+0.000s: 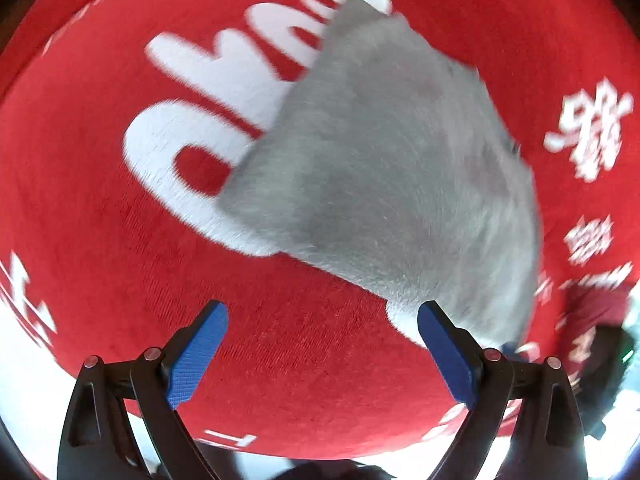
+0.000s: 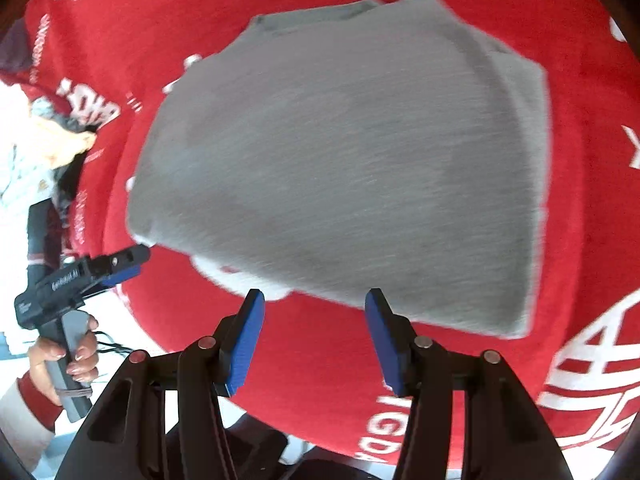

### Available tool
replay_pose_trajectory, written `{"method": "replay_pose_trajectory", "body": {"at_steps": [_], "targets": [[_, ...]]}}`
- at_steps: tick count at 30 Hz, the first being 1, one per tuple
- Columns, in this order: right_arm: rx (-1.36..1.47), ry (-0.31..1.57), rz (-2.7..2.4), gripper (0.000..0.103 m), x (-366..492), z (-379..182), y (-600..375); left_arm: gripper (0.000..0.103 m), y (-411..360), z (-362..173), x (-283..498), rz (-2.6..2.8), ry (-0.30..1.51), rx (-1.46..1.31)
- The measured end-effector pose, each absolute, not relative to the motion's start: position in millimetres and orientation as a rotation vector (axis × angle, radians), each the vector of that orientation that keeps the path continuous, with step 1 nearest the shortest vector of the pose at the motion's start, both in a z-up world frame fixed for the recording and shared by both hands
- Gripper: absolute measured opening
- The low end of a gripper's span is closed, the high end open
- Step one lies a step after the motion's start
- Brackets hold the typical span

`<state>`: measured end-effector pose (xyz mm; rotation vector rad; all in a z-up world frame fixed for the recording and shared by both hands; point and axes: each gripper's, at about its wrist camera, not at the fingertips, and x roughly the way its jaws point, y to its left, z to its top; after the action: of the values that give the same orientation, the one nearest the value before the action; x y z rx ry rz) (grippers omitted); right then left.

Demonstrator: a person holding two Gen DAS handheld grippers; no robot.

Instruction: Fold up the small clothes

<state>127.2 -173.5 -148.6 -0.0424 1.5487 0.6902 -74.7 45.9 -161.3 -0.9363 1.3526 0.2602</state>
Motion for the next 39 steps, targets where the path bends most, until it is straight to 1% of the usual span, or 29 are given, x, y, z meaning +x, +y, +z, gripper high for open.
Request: {"method": "replay_pose_trajectory", "body": {"at_steps": [3,5,10,12,16,18,19,20,23,28,32,33,34,36,37,39], "targets": [[0.077,1.572,0.761,0.058,115,-157,-155,0.096,57,-166,-85,0.233,1.293,-1.056],[0.214,1.596,0.788,0.061,111,-169,-144,0.096,63,-169,-87,0.211,1.263,-1.093],[0.568,1.673,0.746,0.061,110,-222,-117,0.096,68,-169,-91,0.163,1.229,-1.114],[0.707,1.649,0.731,0.061,110,-233,-112,0.096,69,-167,-92,0.142,1.208,-1.132],[0.86,1.6,0.671,0.061,114,-239,-108,0.096,73,-171,-93,0.109,1.173,-1.196],[0.909,1.592,0.635,0.041,119,-242,-106,0.096,72,-173,-92,0.101,1.148,-1.238],[0.911,1.587,0.636,0.018,122,-240,-105,0.096,72,-174,-92,0.096,1.13,-1.261],[0.909,1.568,0.658,0.015,125,-236,-104,0.096,72,-174,-91,0.088,1.108,-1.288],[0.859,1.539,0.74,0.012,131,-217,-105,0.096,71,-178,-83,0.076,1.053,-1.351],[0.778,1.554,0.827,0.012,128,-206,-96,0.096,70,-186,-62,0.107,0.988,-1.404],[0.713,1.578,0.847,0.011,122,-206,-94,0.096,76,-178,-39,0.169,0.96,-1.311],[0.704,1.584,0.848,0.011,122,-207,-95,0.095,79,-176,-33,0.195,0.963,-1.266],[0.693,1.593,0.846,0.011,121,-209,-96,0.091,81,-174,-31,0.207,0.967,-1.235],[0.677,1.608,0.847,0.011,120,-209,-99,0.076,84,-172,-23,0.233,0.988,-1.163],[0.66,1.618,0.852,0.011,119,-209,-100,0.07,85,-172,-20,0.239,0.995,-1.14],[0.62,1.634,0.861,0.011,118,-207,-99,0.035,87,-174,-14,0.247,1.029,-1.085]]}}
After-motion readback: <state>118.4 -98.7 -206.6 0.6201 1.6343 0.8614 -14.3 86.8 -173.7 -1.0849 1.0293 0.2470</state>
